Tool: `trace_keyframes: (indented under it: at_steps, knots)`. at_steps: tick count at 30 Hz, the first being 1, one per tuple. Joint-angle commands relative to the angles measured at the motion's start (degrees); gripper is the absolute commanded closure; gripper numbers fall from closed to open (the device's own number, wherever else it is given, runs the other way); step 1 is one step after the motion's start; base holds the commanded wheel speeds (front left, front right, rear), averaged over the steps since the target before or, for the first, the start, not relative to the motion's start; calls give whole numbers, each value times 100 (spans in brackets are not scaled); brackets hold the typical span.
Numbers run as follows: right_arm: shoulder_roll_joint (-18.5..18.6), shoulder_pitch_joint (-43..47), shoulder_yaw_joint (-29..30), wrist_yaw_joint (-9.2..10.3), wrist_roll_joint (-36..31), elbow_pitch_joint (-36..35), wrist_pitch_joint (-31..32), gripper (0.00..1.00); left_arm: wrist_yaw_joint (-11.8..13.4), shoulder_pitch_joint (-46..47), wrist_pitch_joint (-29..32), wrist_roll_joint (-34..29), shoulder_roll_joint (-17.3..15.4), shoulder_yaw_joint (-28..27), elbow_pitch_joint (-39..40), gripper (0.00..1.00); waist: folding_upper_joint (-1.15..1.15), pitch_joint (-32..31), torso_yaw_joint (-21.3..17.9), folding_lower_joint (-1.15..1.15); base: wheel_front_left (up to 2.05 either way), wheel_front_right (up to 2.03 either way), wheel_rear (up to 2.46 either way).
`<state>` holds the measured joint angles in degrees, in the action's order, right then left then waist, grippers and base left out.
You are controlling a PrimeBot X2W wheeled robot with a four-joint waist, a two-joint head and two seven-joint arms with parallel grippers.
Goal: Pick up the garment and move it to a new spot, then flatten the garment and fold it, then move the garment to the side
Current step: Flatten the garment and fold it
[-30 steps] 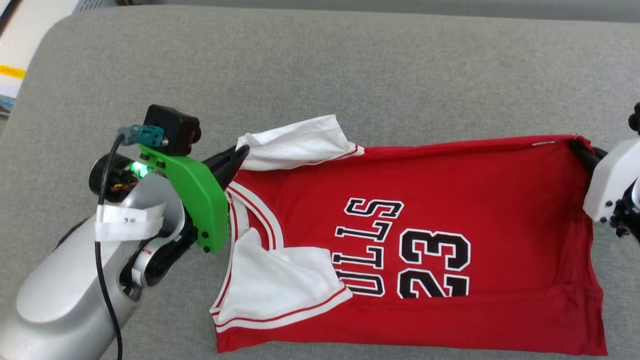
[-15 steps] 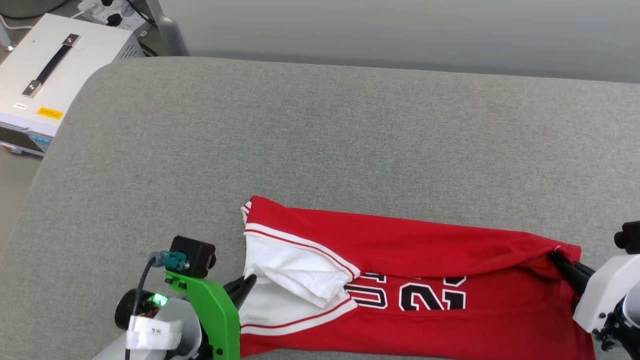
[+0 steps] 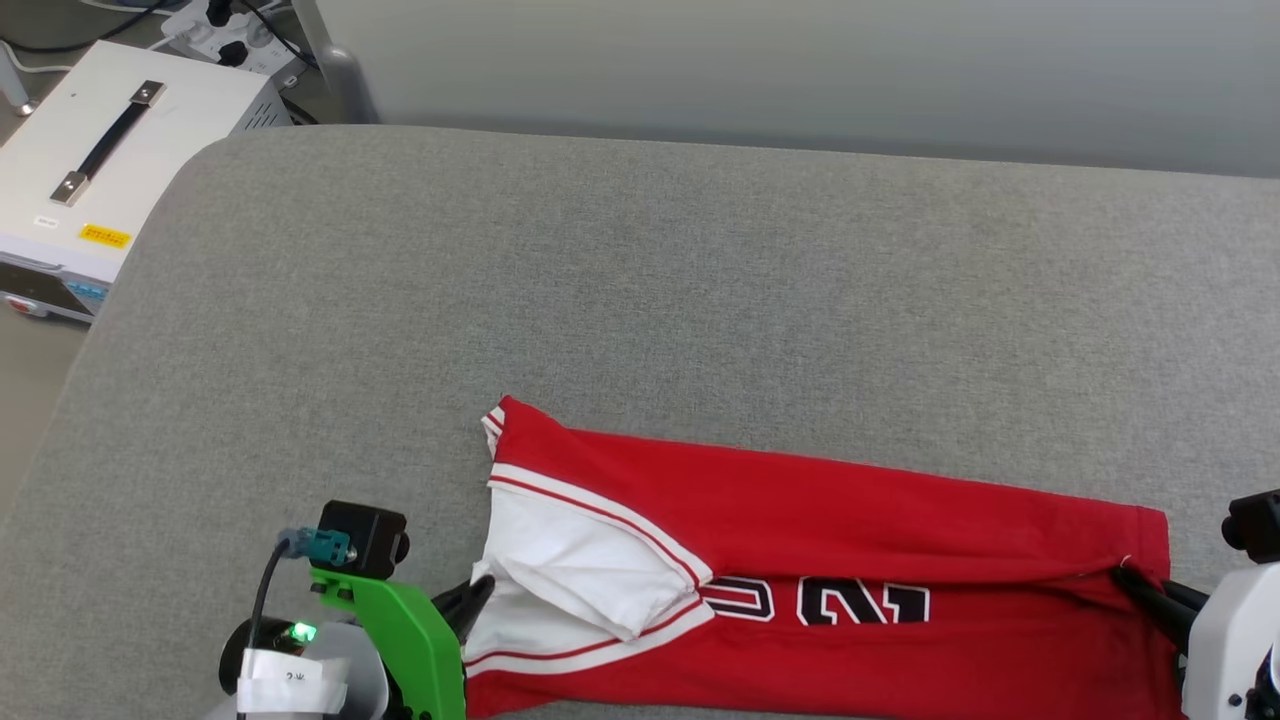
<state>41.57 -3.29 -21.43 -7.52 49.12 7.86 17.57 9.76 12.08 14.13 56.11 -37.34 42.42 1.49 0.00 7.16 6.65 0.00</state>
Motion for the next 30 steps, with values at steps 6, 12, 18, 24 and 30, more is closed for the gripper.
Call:
trace_keyframes:
  at_steps: [6, 12, 18, 24, 30]
  knots:
    - [271, 92, -337, 3, -93, 20, -73, 100, -66, -158, 148, -19, -46, 163, -30, 100, 0, 21, 22, 0, 0, 0, 0]
    - [119, 9, -426, 3, -8, 366, -31, 0, -17, -58, 132, -159, 167, 306, -371, 0, 0, 86, 6, 0, 0, 0, 0]
    - [83, 41, -373, 3, 92, 371, 103, 0, 19, -53, -110, -210, 241, 242, -606, 0, 0, -98, -47, 0, 0, 0, 0]
    - [-92, 238, 282, 3, 331, 183, 718, 0, 167, -80, -587, -245, 305, 2, -631, 0, 0, -286, -78, 0, 0, 0, 0]
    - [-574, 399, 1285, 3, 215, -76, 1466, 0, 260, -13, -1163, -410, 372, -213, -605, 0, 0, -289, -56, 0, 0, 0, 0]
